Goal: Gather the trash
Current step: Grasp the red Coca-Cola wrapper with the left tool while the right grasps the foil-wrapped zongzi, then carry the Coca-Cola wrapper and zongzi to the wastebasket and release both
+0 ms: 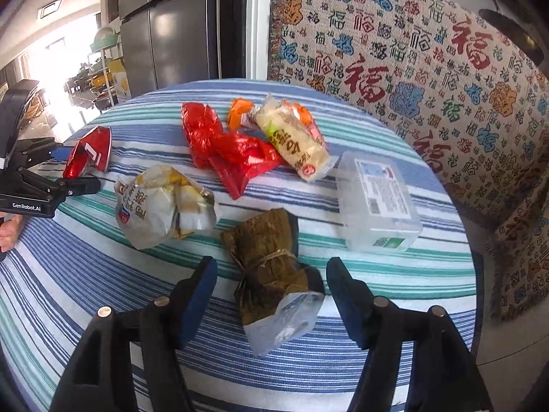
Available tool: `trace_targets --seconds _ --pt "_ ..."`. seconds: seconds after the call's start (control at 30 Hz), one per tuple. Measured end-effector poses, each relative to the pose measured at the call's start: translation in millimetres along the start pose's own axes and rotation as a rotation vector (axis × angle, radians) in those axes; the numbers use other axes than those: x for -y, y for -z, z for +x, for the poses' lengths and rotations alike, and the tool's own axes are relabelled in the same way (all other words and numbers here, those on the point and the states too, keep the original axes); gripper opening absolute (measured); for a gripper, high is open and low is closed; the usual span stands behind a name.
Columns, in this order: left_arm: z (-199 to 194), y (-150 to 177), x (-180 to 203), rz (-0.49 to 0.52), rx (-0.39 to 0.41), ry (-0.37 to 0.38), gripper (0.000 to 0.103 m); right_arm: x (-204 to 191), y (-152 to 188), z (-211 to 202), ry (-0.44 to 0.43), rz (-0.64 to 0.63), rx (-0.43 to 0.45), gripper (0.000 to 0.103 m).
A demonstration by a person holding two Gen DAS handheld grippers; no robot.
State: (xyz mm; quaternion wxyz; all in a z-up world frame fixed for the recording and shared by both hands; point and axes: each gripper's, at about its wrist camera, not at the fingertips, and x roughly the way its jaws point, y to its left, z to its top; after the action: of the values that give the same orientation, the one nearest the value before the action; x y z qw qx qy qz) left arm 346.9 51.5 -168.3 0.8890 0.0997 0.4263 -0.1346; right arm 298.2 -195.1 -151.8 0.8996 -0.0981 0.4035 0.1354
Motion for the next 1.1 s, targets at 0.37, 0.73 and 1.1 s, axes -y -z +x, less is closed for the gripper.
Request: trace_targets --seconds 0.37,0.73,1.1 --pt "-14.6 2.8 -10.6 -0.053 0.046 0.006 0.078 15.8 -1.0 -16.2 -0.071 0.116 -0.028 0.029" --pt "-35.3 4.7 -1.6 -0.072 0.099 0.003 0.078 20.0 11.3 -45.2 -0.066 0.126 -0.01 0.029" --pt "-48.9 8.0 19.6 -0.054 0.127 0.037 0.078 31.9 23.8 -68.6 -0.077 0.161 0.006 0.029"
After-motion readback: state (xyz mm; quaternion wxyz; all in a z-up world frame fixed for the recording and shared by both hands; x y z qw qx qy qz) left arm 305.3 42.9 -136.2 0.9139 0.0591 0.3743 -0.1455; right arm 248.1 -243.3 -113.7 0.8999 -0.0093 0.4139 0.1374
